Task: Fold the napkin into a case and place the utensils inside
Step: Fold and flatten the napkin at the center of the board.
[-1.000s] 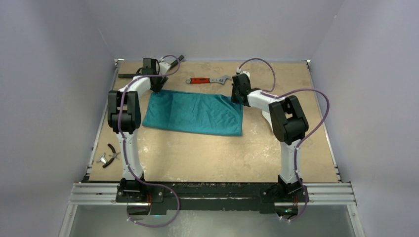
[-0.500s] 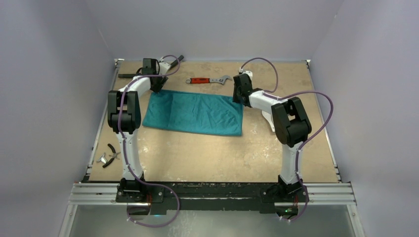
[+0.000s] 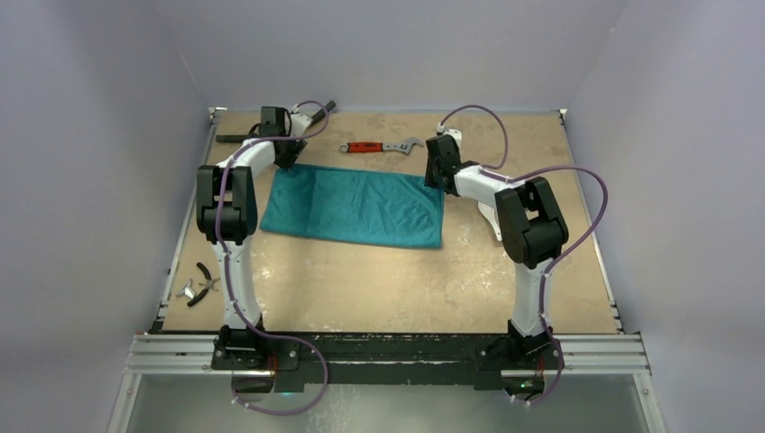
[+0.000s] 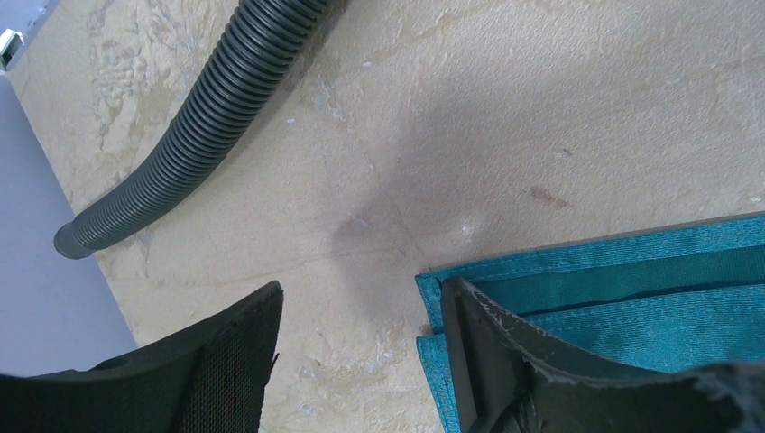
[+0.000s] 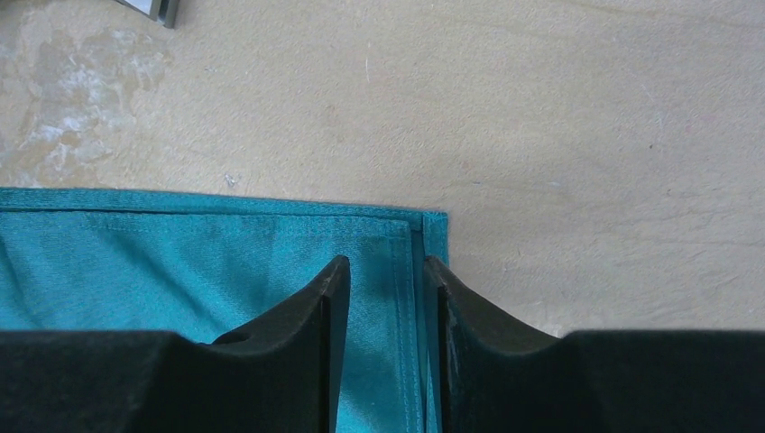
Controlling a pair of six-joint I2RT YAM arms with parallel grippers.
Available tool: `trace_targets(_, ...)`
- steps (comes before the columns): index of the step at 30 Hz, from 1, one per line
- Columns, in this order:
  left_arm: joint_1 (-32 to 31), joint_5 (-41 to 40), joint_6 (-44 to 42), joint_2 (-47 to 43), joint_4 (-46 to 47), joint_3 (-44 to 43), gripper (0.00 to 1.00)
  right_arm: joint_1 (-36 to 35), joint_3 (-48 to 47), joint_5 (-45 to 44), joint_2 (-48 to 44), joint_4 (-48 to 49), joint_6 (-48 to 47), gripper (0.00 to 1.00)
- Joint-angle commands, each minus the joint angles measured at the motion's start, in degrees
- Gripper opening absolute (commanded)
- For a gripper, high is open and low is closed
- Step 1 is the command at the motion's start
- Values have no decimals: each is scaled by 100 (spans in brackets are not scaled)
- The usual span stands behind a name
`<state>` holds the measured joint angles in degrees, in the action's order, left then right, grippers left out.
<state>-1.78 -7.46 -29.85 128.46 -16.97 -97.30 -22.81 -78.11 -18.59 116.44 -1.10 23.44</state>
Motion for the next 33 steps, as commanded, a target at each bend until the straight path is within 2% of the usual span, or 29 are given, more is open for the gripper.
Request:
trace_targets(1, 51, 97, -106, -60, -43, -35, 63, 4, -206, -136, 122, -35, 7, 37)
trace_targets(4, 53, 98, -106, -54, -51, -35, 63, 4, -188, -106, 154, -13, 7, 30)
trace_targets(11, 53, 98, -120, -59, -69, -44, 63, 4, -170, -88, 139, -26, 31, 0)
trace_targets(33, 50, 109, -241, -85, -69, 18, 60, 22, -80, -383, -275, -178, -150, 0)
